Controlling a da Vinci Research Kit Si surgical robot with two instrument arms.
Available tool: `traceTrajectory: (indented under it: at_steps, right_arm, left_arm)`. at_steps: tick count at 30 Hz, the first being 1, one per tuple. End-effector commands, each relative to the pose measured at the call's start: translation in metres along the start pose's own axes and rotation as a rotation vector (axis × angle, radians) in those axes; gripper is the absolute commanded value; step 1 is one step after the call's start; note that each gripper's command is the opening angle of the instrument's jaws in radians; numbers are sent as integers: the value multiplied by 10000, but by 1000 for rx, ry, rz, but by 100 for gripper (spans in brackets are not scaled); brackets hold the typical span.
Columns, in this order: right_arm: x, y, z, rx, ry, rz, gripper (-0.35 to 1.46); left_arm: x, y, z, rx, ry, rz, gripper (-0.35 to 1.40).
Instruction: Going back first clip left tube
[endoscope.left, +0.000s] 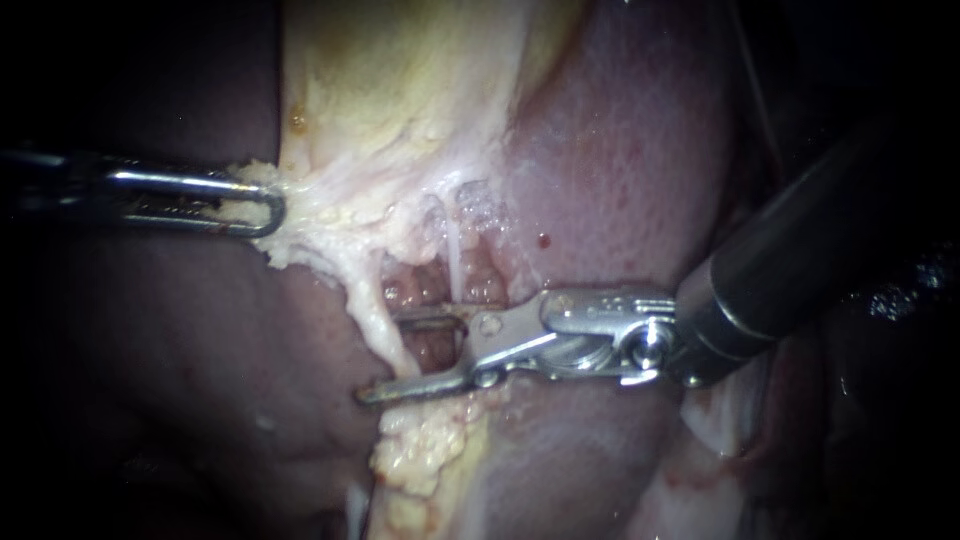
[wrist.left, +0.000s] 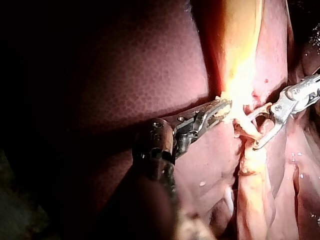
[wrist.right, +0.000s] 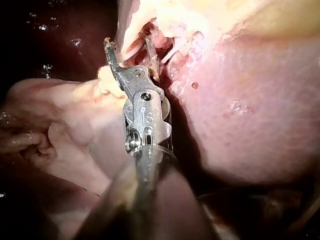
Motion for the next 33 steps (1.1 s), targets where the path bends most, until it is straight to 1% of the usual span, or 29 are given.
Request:
traceTrajectory:
  at_steps: [1,7,11,16,23,29,33]
  right_arm:
    - [2,-2,-7,3,3,-14,50]
    - [15,-5,-57,20,8,-66,50]
    - [22,-6,-84,29,11,-70,50]
    - [26,-7,-105,38,13,-95,50]
    - [40,-7,-141,46,18,-135,50]
    - [46,-9,-162,44,20,-141,50]
    - [47,-11,-168,38,21,-138,50]
  left_arm:
    - [0,0,0,-1,0,0,-35]
    - [0,0,-1,-1,0,0,-35]
    - [0,0,-1,-1,0,0,-35]
    - [-1,0,-2,-1,0,0,-35]
    - [-1,0,-2,-1,-1,0,-35]
    - [-1,0,-2,-1,-1,0,-35]
    - [0,0,0,0,0,0,-35]
